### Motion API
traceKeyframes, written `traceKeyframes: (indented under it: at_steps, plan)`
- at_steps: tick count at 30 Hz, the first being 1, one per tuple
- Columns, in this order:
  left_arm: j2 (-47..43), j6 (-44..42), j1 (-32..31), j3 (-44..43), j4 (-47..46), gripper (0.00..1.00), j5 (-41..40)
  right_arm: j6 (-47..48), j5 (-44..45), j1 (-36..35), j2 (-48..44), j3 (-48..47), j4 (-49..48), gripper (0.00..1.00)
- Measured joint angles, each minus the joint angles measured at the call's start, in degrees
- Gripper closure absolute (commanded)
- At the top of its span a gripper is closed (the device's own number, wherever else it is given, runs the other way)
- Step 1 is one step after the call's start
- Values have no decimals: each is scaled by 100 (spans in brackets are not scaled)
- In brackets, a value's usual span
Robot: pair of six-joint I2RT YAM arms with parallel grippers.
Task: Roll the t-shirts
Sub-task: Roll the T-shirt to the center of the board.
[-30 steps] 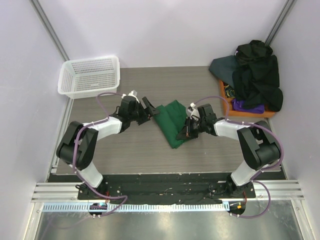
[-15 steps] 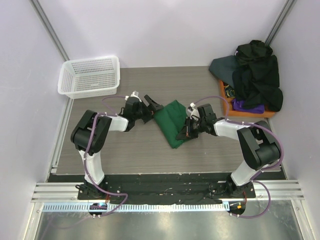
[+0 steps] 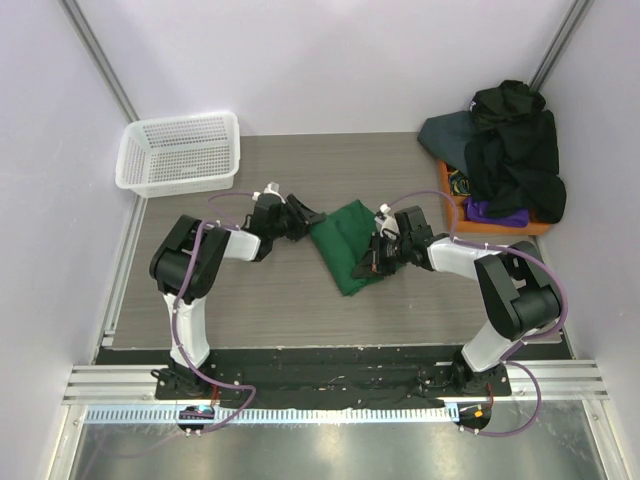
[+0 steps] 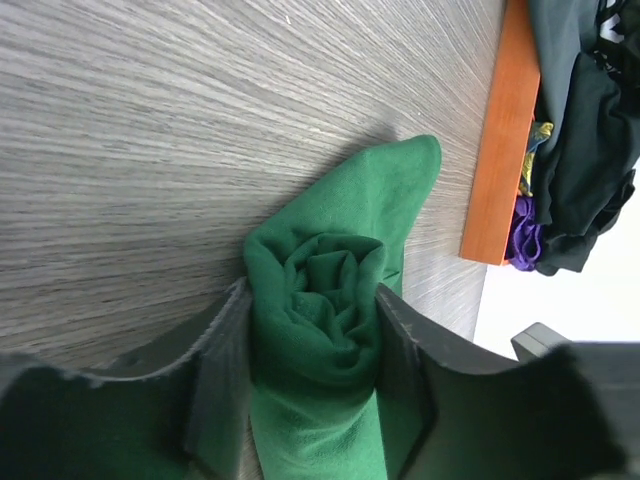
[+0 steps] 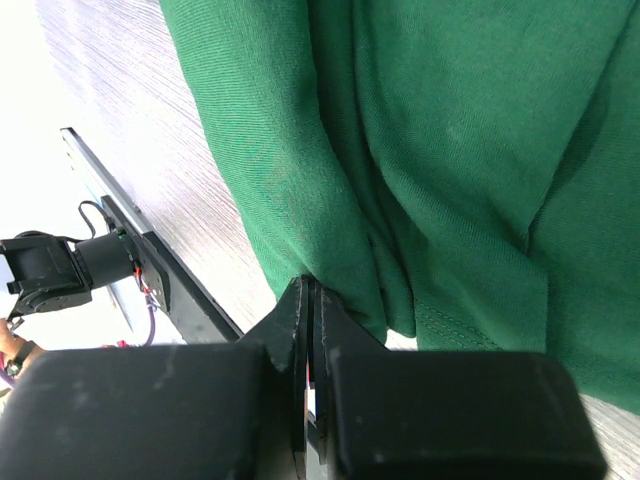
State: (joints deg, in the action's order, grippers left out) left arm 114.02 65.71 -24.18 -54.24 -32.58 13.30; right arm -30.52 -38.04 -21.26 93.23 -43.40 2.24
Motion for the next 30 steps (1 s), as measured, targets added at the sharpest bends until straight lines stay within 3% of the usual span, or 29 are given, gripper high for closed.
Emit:
traceKeyframes:
  at_steps: [1, 3, 4, 10, 12, 13, 15, 21, 30]
  plan:
    - [0, -13, 0, -7, 13, 54, -7, 4, 2, 0, 0, 0, 0, 98]
    - [-7, -24, -7, -33, 105, 57, -42, 33, 4, 0, 0, -9, 20, 86]
    - [-20, -37, -17, -48, 181, 65, -79, 48, 9, 0, 0, -20, 39, 80]
    - [-221, -229, -142, -439, 1130, 77, -409, 269, 321, -125, -138, -227, 446, 67]
    - [-304, -315, -197, -562, 1392, 78, -522, 356, 487, -186, -229, -321, 636, 50]
    - [-330, -332, -212, -599, 1495, 78, -566, 387, 564, -219, -264, -365, 717, 37]
    - [-374, -361, -236, -680, 1725, 78, -662, 492, 807, -319, -367, -483, 940, 27]
    - [-385, -365, -275, -767, 2166, 78, -831, 837, 2124, -1021, -929, -887, 1569, 25]
    - [-404, -424, -286, -890, 2500, 77, -876, 1604, 5294, -3222, -1191, -1423, 1930, 23]
